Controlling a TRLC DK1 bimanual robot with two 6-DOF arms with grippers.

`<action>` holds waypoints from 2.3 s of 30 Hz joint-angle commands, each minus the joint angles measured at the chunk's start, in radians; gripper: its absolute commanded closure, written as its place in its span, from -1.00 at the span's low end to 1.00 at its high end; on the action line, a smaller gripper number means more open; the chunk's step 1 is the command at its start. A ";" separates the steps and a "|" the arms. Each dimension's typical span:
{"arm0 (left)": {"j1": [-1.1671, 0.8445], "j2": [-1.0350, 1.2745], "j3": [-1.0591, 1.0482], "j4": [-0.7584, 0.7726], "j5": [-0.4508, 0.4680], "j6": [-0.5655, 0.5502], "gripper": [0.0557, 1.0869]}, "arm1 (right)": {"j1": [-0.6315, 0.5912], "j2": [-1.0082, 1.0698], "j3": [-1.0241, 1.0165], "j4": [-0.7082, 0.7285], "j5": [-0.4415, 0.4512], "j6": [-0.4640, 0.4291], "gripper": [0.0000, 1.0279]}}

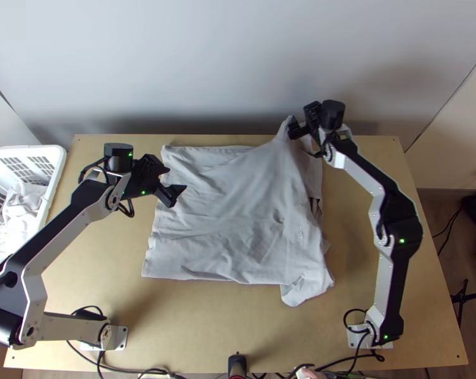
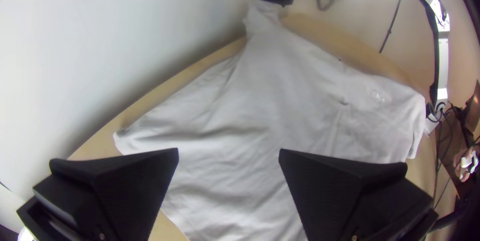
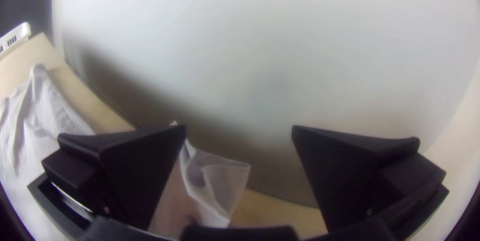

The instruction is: Fold the t-shirt

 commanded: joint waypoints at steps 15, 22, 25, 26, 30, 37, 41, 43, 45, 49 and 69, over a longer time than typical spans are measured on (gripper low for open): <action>0.025 0.036 0.003 -0.003 -0.034 0.013 -0.90 | -0.153 -0.093 -0.073 -0.409 -0.348 0.294 -0.91; 0.121 0.254 0.150 0.003 -0.204 -0.070 -0.90 | -0.179 -0.093 -0.084 -0.398 -0.397 0.288 -0.91; 0.155 0.311 0.216 0.057 -0.275 -0.110 -0.90 | -0.187 -0.094 -0.084 -0.397 -0.412 0.286 -0.91; 0.167 0.341 0.259 0.043 -0.281 -0.132 -0.90 | -0.190 -0.094 -0.086 -0.397 -0.416 0.286 -0.91; 0.204 0.469 0.447 -0.061 -0.239 -0.219 -0.90 | -0.188 -0.094 -0.090 -0.397 -0.423 0.272 -0.91; 0.201 0.660 0.730 -0.236 -0.117 -0.265 -0.90 | -0.181 -0.093 -0.095 -0.397 -0.429 0.265 -0.91; 0.178 0.713 0.786 -0.264 -0.105 -0.259 -0.90 | -0.167 -0.083 -0.109 -0.394 -0.432 0.258 -0.91; 0.173 0.734 0.807 -0.276 -0.094 -0.257 -0.90 | -0.164 -0.074 -0.109 -0.394 -0.434 0.260 -0.91; 0.172 0.746 0.819 -0.278 -0.094 -0.256 -0.90 | -0.165 -0.065 -0.105 -0.394 -0.434 0.266 -0.91; 0.170 0.752 0.819 -0.279 -0.078 -0.256 -0.90 | -0.168 -0.050 -0.115 -0.394 -0.451 0.275 -0.91; 0.161 0.766 0.819 -0.278 -0.069 -0.250 -0.90 | -0.150 0.036 -0.073 -0.343 -0.462 0.281 -0.91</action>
